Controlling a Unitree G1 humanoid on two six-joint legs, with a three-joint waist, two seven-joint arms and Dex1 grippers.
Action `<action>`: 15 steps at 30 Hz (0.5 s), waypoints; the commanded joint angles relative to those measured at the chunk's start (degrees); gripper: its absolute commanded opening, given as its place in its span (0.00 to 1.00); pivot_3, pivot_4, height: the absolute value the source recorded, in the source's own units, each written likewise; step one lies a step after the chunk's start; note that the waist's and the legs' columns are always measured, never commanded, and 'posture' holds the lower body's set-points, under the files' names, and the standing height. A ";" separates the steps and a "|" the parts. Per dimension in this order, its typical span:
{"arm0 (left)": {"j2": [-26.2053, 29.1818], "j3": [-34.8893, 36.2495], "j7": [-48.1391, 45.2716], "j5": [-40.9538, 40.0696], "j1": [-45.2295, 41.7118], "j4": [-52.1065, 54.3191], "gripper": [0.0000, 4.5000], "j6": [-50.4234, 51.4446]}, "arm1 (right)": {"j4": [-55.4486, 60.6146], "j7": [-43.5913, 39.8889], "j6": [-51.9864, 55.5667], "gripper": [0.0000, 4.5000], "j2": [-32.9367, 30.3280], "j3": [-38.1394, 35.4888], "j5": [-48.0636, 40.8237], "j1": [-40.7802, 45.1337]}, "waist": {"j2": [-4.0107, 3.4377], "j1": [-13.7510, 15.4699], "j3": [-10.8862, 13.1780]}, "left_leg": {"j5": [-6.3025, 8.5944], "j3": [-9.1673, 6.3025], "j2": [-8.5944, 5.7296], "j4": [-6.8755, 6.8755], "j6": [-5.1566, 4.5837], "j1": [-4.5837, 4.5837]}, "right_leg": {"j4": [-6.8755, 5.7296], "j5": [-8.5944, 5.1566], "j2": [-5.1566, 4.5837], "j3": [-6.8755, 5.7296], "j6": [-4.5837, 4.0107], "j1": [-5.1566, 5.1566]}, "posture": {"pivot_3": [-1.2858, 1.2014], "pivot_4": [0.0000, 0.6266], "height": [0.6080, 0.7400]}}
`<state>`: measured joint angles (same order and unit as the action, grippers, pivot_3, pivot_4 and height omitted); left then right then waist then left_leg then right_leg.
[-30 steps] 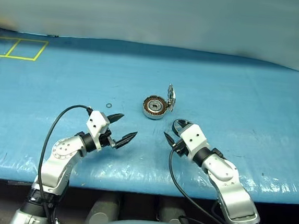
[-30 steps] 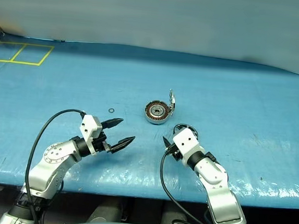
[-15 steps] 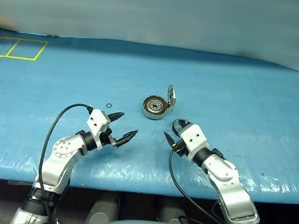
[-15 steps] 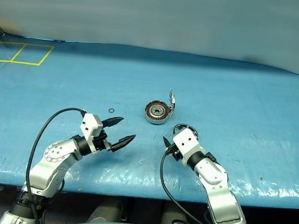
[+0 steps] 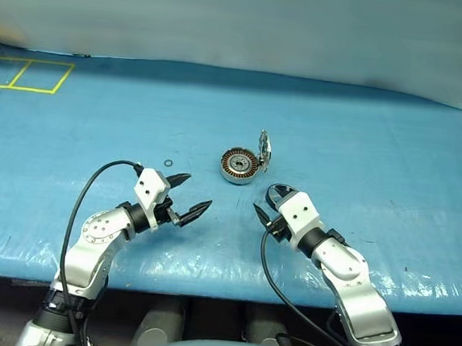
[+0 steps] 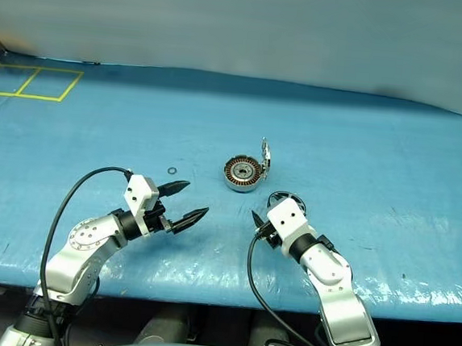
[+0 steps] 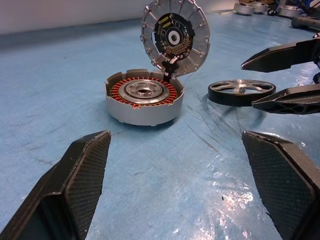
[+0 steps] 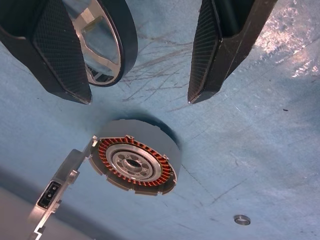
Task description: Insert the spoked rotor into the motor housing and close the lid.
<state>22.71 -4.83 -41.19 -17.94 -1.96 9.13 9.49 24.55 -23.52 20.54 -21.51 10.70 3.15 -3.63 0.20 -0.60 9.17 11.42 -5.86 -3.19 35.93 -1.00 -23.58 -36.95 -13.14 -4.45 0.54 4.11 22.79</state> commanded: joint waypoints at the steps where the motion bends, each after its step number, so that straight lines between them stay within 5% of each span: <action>1: -0.08 0.65 0.31 -0.35 -0.44 2.49 0.99 -0.23 | 1.98 -0.12 -0.60 0.71 0.17 -0.01 -0.21 0.58 | 0.00 0.01 0.00 | 0.00 0.00 0.00 0.00 0.00 0.00 | 0.00 0.01 0.00 0.00 0.00 0.00 | 0.52 0.24 1.00; 8: -0.44 0.82 0.87 -0.51 -0.12 2.47 0.99 -0.32 | 2.41 -2.46 1.86 0.71 0.94 2.14 -1.24 4.72 | 0.00 -0.09 0.00 | 0.00 0.01 0.01 0.00 0.00 0.01 | -0.01 0.00 0.00 0.00 0.00 0.00 | 0.52 0.24 1.00; 15: -1.58 1.26 2.11 -0.64 1.17 2.42 0.99 -1.11 | -1.99 -6.40 8.29 0.71 0.63 7.81 1.07 18.36 | 0.00 -0.06 0.00 | -0.01 0.00 0.01 0.02 0.01 0.01 | 0.00 0.16 0.01 -0.02 -0.17 0.03 | 0.52 0.24 1.00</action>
<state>21.49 -4.56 -39.42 -18.08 -0.91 9.31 9.44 22.95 -29.47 27.35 -21.03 18.05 3.49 12.74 0.20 -0.66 9.17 11.41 -5.86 -3.19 35.95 -0.99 -23.58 -36.95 -12.90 -4.44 0.52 3.95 22.82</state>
